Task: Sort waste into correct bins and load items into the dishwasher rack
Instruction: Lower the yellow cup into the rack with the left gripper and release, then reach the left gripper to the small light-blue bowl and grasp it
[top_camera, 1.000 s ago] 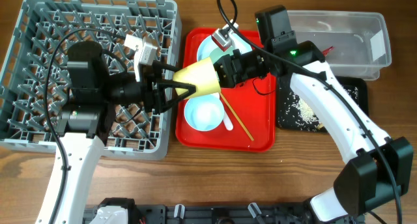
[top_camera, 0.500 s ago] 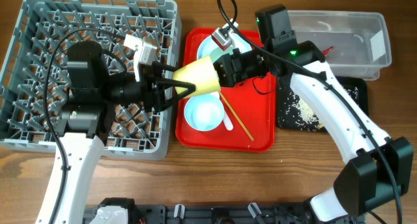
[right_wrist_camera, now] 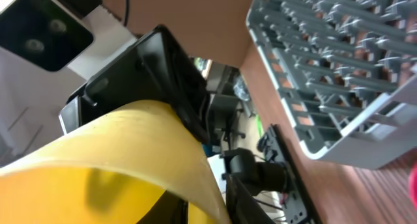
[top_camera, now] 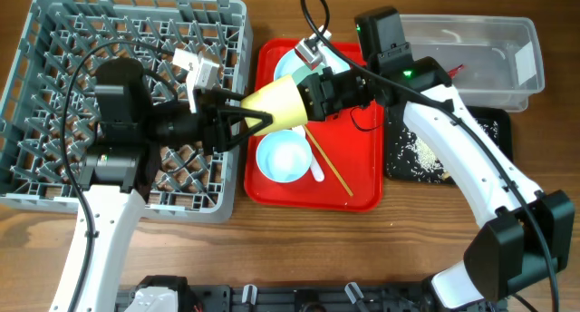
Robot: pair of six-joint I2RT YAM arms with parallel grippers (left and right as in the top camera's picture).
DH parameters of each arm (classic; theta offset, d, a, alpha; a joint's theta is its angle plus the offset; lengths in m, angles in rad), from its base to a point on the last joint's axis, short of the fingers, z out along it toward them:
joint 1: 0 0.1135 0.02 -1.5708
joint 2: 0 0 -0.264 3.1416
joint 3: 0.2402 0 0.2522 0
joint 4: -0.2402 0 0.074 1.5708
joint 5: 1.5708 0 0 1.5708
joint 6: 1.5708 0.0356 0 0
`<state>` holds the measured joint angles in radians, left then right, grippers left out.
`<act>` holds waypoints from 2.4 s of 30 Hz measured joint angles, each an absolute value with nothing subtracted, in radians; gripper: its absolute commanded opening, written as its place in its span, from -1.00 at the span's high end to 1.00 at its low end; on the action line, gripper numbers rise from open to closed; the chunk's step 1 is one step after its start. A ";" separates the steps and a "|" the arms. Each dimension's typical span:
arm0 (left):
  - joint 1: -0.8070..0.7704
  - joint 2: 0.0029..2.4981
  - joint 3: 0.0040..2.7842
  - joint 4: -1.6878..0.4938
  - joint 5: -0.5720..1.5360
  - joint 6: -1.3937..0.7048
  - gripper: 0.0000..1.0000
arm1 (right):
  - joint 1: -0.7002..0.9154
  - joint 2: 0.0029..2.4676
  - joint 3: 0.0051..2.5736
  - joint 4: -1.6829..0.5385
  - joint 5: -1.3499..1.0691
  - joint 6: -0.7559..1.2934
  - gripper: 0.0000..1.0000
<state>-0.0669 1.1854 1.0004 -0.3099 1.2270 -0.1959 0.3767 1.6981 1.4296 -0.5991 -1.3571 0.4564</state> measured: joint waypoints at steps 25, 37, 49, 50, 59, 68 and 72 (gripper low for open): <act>0.260 1.185 1.184 -1.066 0.163 -0.196 0.46 | 0.160 1.607 1.577 -1.257 -0.404 0.216 0.27; 0.335 1.300 1.184 -1.103 0.061 -0.215 0.50 | 0.160 1.590 1.581 -1.268 -0.312 0.203 0.27; 0.335 1.416 1.184 -1.115 0.125 -0.215 0.16 | 0.160 1.590 1.581 -1.268 -0.312 0.203 0.25; 0.335 1.417 1.184 -1.115 0.125 -0.215 0.15 | 0.160 1.590 1.581 -1.268 -0.312 0.203 0.25; 0.335 1.483 1.184 -1.114 0.129 -0.224 -1.00 | 0.160 1.590 1.581 -1.275 -0.312 0.203 0.18; 0.329 1.482 1.209 -1.111 0.158 -0.223 -1.00 | 0.160 1.590 1.581 -1.289 -0.309 0.191 -0.47; 0.233 1.462 1.261 -1.035 0.183 -0.223 -1.00 | 0.159 1.590 1.581 -1.299 -0.290 0.189 -0.50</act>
<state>0.2329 1.4616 1.2606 -1.0348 0.1829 -0.2226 0.1589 1.5902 1.5810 -1.2991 -0.2905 0.1886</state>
